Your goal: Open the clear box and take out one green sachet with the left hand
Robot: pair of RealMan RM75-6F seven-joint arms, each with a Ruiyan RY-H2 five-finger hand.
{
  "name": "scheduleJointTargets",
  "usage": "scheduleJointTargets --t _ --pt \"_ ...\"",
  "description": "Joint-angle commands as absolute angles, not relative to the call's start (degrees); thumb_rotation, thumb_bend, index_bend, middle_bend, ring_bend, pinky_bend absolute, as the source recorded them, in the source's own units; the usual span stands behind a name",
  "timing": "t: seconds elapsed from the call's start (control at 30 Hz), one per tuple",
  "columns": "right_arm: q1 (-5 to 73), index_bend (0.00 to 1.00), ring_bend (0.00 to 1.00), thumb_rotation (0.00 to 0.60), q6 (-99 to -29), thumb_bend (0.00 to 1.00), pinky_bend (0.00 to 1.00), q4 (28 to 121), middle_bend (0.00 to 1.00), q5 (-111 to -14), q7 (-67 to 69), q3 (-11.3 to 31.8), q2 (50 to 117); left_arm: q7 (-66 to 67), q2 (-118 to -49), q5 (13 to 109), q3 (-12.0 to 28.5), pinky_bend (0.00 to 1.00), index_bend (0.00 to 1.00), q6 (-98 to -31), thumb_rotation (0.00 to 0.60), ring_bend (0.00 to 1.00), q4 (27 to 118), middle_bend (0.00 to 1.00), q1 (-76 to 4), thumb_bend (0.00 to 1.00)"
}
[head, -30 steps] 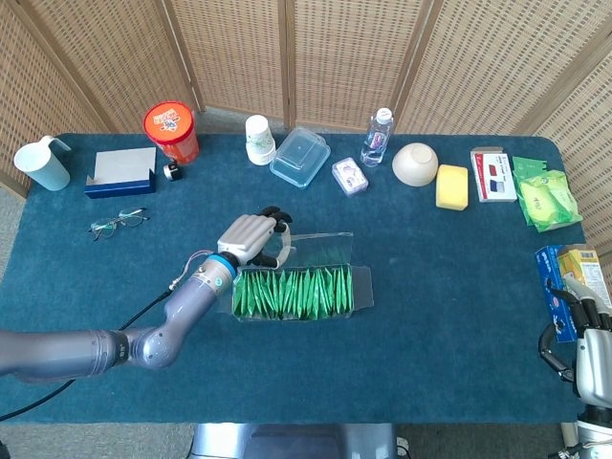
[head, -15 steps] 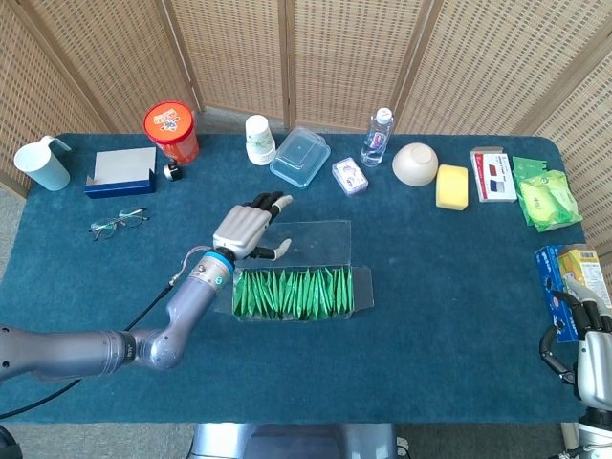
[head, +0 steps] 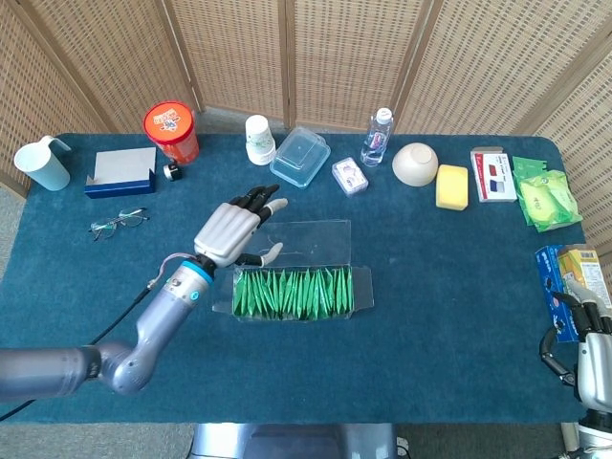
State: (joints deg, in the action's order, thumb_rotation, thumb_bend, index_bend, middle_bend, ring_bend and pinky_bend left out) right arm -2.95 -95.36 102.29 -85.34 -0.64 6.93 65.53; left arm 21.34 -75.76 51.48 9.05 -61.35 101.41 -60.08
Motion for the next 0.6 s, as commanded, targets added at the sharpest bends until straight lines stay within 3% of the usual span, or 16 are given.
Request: scheduleJointTargets --t 0.03,0.1,0.23,0.27,0.6 --pt "-2.7 0.24 0.15 0.427 -94.9 0.66 0.22 102.2 0.17 -85.3 -0.8 7.0 65.7 13.7 -69.4 63.3 7.3 0.22 0.15 -62.5 0.266 0.0 106.1 0.02 -55.1 0.37" --pt "-2.5 0.24 0.15 0.427 -94.7 0.66 0.22 102.1 0.17 -85.3 -0.9 7.1 65.9 11.1 -67.7 67.4 6.8 0.22 0.17 -61.9 0.317 0.0 106.4 0.02 -54.3 0.37" --pt "-2.3 0.24 0.15 0.425 -94.5 0.66 0.22 101.9 0.17 -85.1 -0.9 7.2 66.2 7.6 -65.6 73.7 5.9 0.21 0.23 -60.1 0.551 0.0 105.4 0.03 -53.6 0.37" --pt "-2.3 0.24 0.15 0.426 -94.5 0.66 0.22 101.8 0.17 -85.0 -0.9 7.2 66.3 7.1 -65.5 74.5 5.9 0.2 0.25 -59.6 0.58 0.0 105.1 0.03 -53.7 0.37" --pt "-3.1 0.23 0.15 0.425 -95.2 0.66 0.22 101.1 0.17 -84.8 0.2 6.9 66.2 10.9 -68.0 78.0 7.4 0.19 0.3 -52.7 0.6 0.0 102.6 0.03 -57.8 0.37"
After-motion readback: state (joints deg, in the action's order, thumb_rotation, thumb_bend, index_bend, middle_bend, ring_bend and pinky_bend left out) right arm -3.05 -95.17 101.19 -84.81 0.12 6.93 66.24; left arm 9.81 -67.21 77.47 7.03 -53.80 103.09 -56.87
